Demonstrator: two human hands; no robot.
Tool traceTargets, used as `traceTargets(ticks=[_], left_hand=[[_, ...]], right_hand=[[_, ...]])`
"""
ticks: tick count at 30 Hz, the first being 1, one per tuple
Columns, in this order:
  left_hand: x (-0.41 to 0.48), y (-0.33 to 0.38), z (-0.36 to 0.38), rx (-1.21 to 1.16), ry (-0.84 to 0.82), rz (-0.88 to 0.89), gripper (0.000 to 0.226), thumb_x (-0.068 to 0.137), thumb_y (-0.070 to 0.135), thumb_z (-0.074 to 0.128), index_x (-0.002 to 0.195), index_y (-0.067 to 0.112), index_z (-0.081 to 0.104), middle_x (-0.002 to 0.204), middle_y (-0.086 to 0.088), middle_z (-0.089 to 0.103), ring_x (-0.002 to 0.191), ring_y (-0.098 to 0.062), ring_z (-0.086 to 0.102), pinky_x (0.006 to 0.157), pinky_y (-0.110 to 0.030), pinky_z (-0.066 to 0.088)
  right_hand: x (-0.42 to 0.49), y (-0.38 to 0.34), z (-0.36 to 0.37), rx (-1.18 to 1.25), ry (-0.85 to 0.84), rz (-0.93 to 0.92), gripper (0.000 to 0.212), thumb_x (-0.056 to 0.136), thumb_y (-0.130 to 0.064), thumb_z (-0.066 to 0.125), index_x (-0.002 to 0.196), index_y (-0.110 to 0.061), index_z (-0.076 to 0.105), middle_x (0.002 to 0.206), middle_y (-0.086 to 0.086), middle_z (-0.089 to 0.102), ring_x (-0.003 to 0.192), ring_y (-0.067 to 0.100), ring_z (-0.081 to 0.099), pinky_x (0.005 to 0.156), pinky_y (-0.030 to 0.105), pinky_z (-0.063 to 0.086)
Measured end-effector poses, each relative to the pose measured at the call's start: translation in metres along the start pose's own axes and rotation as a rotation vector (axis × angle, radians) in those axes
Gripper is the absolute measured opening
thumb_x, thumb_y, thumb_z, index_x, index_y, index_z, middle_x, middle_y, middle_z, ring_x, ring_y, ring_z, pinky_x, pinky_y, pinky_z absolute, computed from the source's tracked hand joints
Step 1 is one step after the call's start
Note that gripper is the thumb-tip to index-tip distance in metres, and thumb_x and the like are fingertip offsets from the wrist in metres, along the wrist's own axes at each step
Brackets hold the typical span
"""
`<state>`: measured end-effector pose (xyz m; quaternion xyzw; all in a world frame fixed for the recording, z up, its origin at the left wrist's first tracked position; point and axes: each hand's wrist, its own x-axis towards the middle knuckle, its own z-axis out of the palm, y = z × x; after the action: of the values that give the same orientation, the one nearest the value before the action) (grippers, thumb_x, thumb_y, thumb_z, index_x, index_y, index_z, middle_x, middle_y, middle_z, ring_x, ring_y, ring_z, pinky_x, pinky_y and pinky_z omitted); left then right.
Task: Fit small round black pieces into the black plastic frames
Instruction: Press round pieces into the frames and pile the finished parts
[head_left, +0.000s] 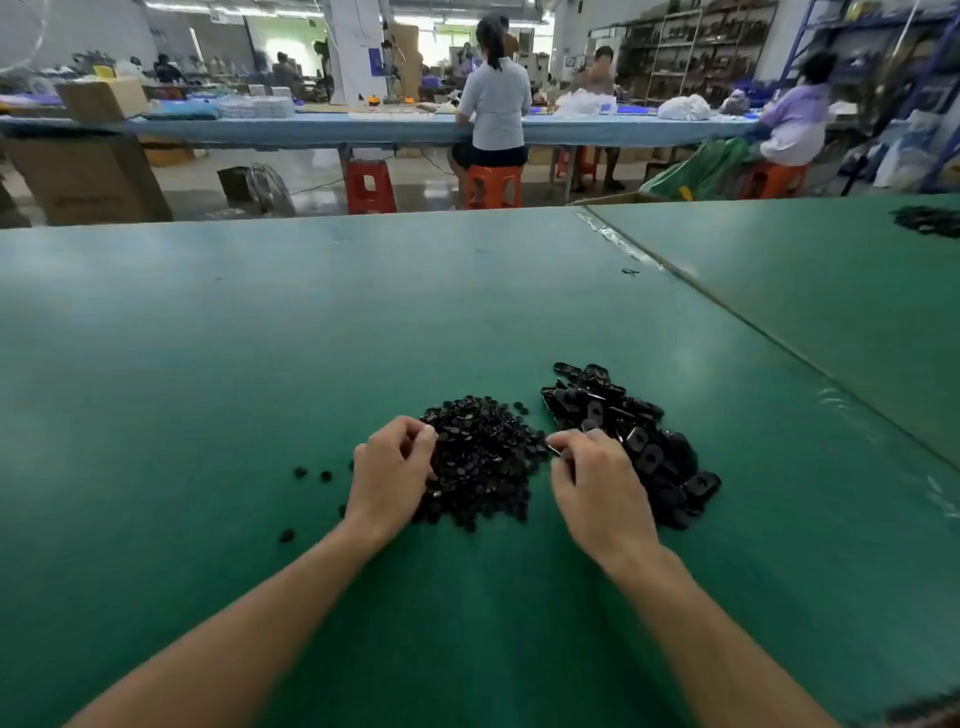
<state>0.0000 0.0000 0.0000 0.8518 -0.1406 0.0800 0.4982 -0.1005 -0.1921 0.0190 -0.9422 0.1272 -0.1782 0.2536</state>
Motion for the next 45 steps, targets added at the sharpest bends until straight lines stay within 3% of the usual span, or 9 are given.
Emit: traceTargets(ticks=[5, 13, 17, 21, 26, 31, 35, 40, 45], left_hand=[[0.015, -0.008, -0.001, -0.022, 0.18, 0.093, 0.027, 0.098, 0.02, 0.061, 0.072, 0.028, 0.06, 0.05, 0.005, 0.056, 0.043, -0.008, 0.046, 0.047, -0.017, 0.037], [0.01, -0.012, -0.002, -0.221, 0.287, 0.072, 0.024, 0.095, 0.024, 0.058, 0.071, 0.025, 0.059, 0.05, 0.003, 0.053, 0.042, -0.006, 0.041, 0.042, -0.021, 0.035], [0.006, -0.006, 0.002, -0.173, 0.204, 0.172, 0.024, 0.092, 0.036, 0.054, 0.073, 0.024, 0.06, 0.06, -0.001, 0.057, 0.042, -0.006, 0.044, 0.041, -0.018, 0.033], [0.001, -0.003, 0.002, -0.112, 0.138, 0.317, 0.025, 0.095, 0.032, 0.055, 0.075, 0.018, 0.059, 0.049, 0.003, 0.049, 0.041, -0.006, 0.043, 0.043, -0.009, 0.029], [-0.006, 0.001, 0.001, -0.15, 0.049, 0.347, 0.013, 0.088, 0.042, 0.062, 0.09, 0.029, 0.062, 0.058, 0.009, 0.059, 0.043, -0.005, 0.052, 0.046, -0.011, 0.039], [-0.003, 0.002, 0.001, -0.229, -0.092, 0.17, 0.025, 0.076, 0.058, 0.067, 0.098, 0.046, 0.064, 0.082, 0.013, 0.07, 0.038, -0.016, 0.053, 0.038, -0.024, 0.046], [0.0, -0.001, 0.003, -0.286, -0.177, 0.157, 0.009, 0.085, 0.033, 0.078, 0.091, 0.036, 0.071, 0.075, 0.008, 0.072, 0.046, -0.001, 0.056, 0.042, -0.015, 0.045], [0.007, -0.002, 0.003, -0.385, -0.104, 0.004, 0.023, 0.091, 0.014, 0.072, 0.083, 0.035, 0.069, 0.074, -0.004, 0.072, 0.044, -0.013, 0.057, 0.038, -0.018, 0.043], [0.012, -0.005, 0.002, -0.416, -0.029, -0.061, 0.022, 0.093, 0.011, 0.069, 0.081, 0.029, 0.069, 0.069, 0.0, 0.071, 0.039, -0.01, 0.054, 0.038, -0.019, 0.041]], right_hand=[[0.029, 0.029, -0.015, -0.402, -0.026, 0.112, 0.053, 0.102, -0.042, 0.045, 0.151, -0.022, 0.04, 0.134, 0.004, 0.045, 0.123, 0.025, 0.042, 0.103, 0.036, 0.038], [0.025, 0.043, -0.008, -0.273, 0.08, 0.069, 0.048, 0.09, -0.044, 0.067, 0.13, -0.018, 0.064, 0.121, 0.006, 0.056, 0.111, 0.027, 0.046, 0.096, 0.042, 0.041], [0.027, 0.041, -0.012, -0.075, 0.137, 0.039, 0.029, 0.083, -0.03, 0.079, 0.11, -0.02, 0.071, 0.104, -0.002, 0.06, 0.102, 0.021, 0.052, 0.094, 0.037, 0.045], [0.03, 0.016, -0.01, 0.26, 0.137, -0.02, 0.013, 0.079, -0.024, 0.083, 0.088, -0.025, 0.074, 0.066, -0.016, 0.066, 0.067, -0.003, 0.064, 0.065, 0.007, 0.047], [0.038, -0.027, 0.025, 0.817, -0.054, 0.015, 0.012, 0.084, -0.016, 0.079, 0.091, -0.026, 0.078, 0.082, -0.003, 0.076, 0.076, 0.012, 0.071, 0.074, 0.026, 0.057], [0.033, -0.025, 0.039, 1.081, -0.131, 0.08, 0.015, 0.089, -0.005, 0.071, 0.095, -0.016, 0.078, 0.083, 0.008, 0.077, 0.072, 0.017, 0.073, 0.067, 0.021, 0.057], [0.035, -0.021, 0.038, 0.882, -0.064, -0.04, 0.015, 0.088, -0.014, 0.074, 0.097, -0.025, 0.078, 0.079, -0.003, 0.077, 0.07, 0.009, 0.072, 0.065, 0.016, 0.054], [0.035, -0.016, 0.03, 0.417, 0.091, -0.162, 0.021, 0.091, -0.032, 0.07, 0.109, -0.024, 0.076, 0.088, -0.02, 0.067, 0.086, 0.0, 0.063, 0.074, 0.007, 0.046], [0.032, -0.007, 0.035, 0.037, -0.049, -0.173, 0.029, 0.092, -0.039, 0.066, 0.118, -0.028, 0.071, 0.091, -0.02, 0.053, 0.095, 0.002, 0.047, 0.076, 0.009, 0.038]])
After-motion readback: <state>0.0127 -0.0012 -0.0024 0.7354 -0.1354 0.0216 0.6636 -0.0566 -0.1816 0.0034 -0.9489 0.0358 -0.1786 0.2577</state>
